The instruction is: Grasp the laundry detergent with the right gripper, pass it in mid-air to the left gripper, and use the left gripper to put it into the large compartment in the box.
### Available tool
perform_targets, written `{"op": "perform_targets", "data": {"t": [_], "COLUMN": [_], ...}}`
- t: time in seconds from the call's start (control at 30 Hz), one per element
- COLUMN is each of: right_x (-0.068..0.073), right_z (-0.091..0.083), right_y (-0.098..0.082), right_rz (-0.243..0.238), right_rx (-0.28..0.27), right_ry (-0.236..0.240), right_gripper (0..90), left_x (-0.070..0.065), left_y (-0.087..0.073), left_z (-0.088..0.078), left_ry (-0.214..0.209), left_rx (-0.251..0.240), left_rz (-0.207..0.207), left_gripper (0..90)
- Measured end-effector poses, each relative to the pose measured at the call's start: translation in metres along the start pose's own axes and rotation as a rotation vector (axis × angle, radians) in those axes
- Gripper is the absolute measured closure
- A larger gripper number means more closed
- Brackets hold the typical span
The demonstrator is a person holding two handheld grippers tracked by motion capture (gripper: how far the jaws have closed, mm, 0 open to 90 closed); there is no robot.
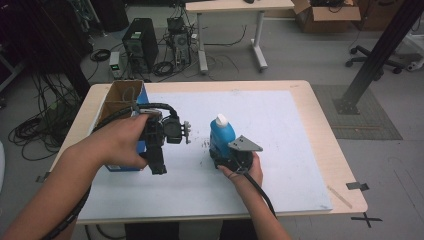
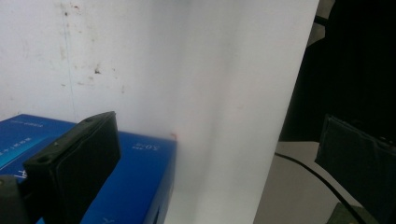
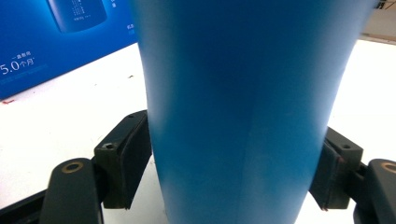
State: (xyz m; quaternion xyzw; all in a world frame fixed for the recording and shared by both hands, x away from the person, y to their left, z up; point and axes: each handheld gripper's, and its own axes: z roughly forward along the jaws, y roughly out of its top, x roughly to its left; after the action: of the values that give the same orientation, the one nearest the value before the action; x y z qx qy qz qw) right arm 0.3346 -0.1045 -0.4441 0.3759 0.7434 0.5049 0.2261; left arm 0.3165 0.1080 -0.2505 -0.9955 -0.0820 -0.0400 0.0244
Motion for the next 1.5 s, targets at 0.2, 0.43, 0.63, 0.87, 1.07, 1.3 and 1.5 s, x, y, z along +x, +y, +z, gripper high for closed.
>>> {"op": "perform_targets", "data": {"t": [0.2, 0.43, 0.63, 0.87, 1.07, 1.3, 1.5], "right_x": [0.0008, 0.0003, -0.0012, -0.0025, -0.0028, -0.0024, -0.0049], "right_z": [-0.0009, -0.0005, -0.0005, 0.0004, 0.0015, 0.0008, -0.0019], "right_y": [0.0011, 0.0004, -0.0017, -0.0036, -0.0042, -0.003, 0.002], "right_rz": [-0.015, -0.017, -0.014, -0.009, -0.014, -0.029, -0.012], "right_rx": [-0.01, -0.016, -0.029, -0.03, -0.029, -0.023, -0.032], "right_ry": [0.006, 0.02, 0.013, 0.008, 0.008, 0.004, 0.047], "right_gripper": [27.8, 31.4, 36.4, 39.1, 40.9, 43.0, 43.8], "left_x": [0.0004, 0.0002, 0.0002, 0.0004, 0.0005, 0.0006, 0.0015], "left_y": [-0.0001, -0.001, -0.0009, -0.0006, -0.0002, 0.0008, 0.0036], "left_z": [0.0, 0.0014, 0.0025, 0.001, 0.0018, 0.0009, -0.0003], "left_ry": [0.003, 0.0, -0.001, 0.001, 0.001, 0.003, 0.004], "left_rx": [-0.004, -0.005, -0.002, -0.003, -0.003, -0.003, -0.011], "left_rz": [0.0, -0.002, -0.003, -0.001, -0.001, -0.001, 0.003], "left_gripper": [0.2, 0.2, 0.2, 0.2, 0.2, 0.2, 0.2]}}
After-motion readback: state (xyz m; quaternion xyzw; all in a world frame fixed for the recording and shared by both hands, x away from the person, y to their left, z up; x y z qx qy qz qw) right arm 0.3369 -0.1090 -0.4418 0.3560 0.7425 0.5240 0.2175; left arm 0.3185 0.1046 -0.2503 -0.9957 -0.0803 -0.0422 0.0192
